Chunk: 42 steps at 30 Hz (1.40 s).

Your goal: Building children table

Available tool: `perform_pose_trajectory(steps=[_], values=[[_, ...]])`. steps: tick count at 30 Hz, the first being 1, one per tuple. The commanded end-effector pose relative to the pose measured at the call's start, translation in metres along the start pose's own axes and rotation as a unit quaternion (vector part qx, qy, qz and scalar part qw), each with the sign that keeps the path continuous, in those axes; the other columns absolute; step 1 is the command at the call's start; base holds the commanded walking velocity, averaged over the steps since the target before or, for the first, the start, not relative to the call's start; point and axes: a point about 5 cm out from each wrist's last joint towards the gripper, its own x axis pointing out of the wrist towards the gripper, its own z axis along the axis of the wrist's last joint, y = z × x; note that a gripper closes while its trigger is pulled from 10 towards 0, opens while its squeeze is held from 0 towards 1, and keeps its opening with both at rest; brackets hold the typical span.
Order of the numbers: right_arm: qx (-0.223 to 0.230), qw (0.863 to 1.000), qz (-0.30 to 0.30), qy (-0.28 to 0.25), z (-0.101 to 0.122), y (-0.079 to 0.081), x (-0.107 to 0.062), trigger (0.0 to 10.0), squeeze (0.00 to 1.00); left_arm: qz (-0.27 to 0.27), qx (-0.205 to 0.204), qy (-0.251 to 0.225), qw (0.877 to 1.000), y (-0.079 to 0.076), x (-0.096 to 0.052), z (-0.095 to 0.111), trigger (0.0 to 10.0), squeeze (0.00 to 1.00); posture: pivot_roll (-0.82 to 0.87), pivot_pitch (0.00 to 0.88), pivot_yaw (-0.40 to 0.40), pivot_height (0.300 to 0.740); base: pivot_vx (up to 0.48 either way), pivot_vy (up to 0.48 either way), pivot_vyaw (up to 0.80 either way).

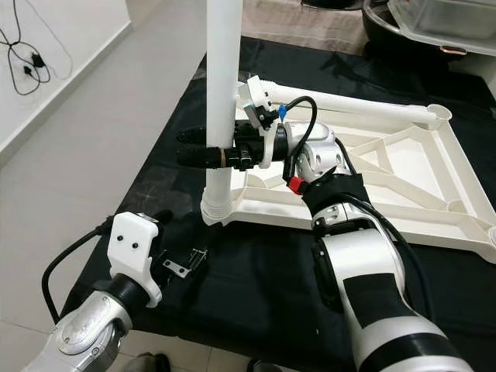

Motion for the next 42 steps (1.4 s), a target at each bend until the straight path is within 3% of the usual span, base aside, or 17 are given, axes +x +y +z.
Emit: perform_pose_trajectory(steps=[1, 16, 23, 27, 29, 30, 34, 39, 42], values=[[0.04, 0.999, 0.026, 0.019, -0.023, 0.008, 0.006, 10.0, 0.0, -0.001, -0.001, 0.0, 1.0, -0.002, -0.003, 0.001, 10.0, 0.0, 0.15, 0.232, -0.074, 0.74, 0.0, 0.0, 0.0], [0.033, 0.997, 0.024, 0.071, -0.039, 0.011, 0.008, 10.0, 0.0, -0.002, 0.003, -0.005, 1.0, -0.001, -0.001, 0.002, 10.0, 0.0, 0.14, 0.211, -0.072, 0.74, 0.0, 0.0, 0.0], [0.042, 0.998, -0.02, 0.043, -0.04, 0.011, 0.008, 10.0, 0.0, 0.0, 0.005, -0.006, 1.0, 0.0, 0.0, 0.002, 10.0, 0.0, 0.14, 0.201, -0.072, 0.74, 0.0, 0.0, 0.0], [0.064, 0.993, -0.089, 0.032, -0.048, 0.008, 0.007, 10.0, 0.0, 0.0, 0.008, -0.009, 1.0, 0.002, 0.001, 0.003, 10.0, 0.0, 0.13, 0.198, -0.072, 0.74, 0.0, 0.0, 0.0], [0.064, 0.993, -0.089, 0.032, -0.048, 0.008, 0.007, 10.0, 0.0, 0.0, 0.008, -0.009, 1.0, 0.002, 0.001, 0.003, 10.0, 0.0, 0.13, 0.198, -0.072, 0.74, 0.0, 0.0, 0.0], [0.064, 0.989, -0.13, 0.034, -0.052, 0.006, 0.007, 10.0, 0.0, 0.004, 0.013, -0.011, 1.0, 0.005, 0.002, 0.004, 10.0, 0.0, 0.13, 0.199, -0.073, 0.74, 0.0, 0.0, 0.0], [0.061, 0.981, -0.181, 0.032, -0.054, 0.003, 0.006, 10.0, 0.0, 0.006, 0.02, -0.013, 1.0, 0.009, 0.003, 0.004, 10.0, 0.0, 0.13, 0.201, -0.077, 0.74, 0.0, 0.0, 0.0], [0.045, 0.975, -0.218, 0.021, -0.051, 0.004, 0.005, 10.0, 0.0, 0.008, 0.026, -0.017, 0.999, 0.013, 0.005, 0.006, 10.0, 0.0, 0.12, 0.202, -0.074, 0.74, 0.0, 0.0, 0.0], [0.039, 0.977, -0.211, 0.013, -0.049, 0.01, 0.006, 10.0, 0.0, 0.009, 0.029, -0.018, 0.999, 0.015, 0.006, 0.007, 10.0, 0.0, 0.12, 0.203, -0.068, 0.74, 0.0, 0.0, 0.0]])
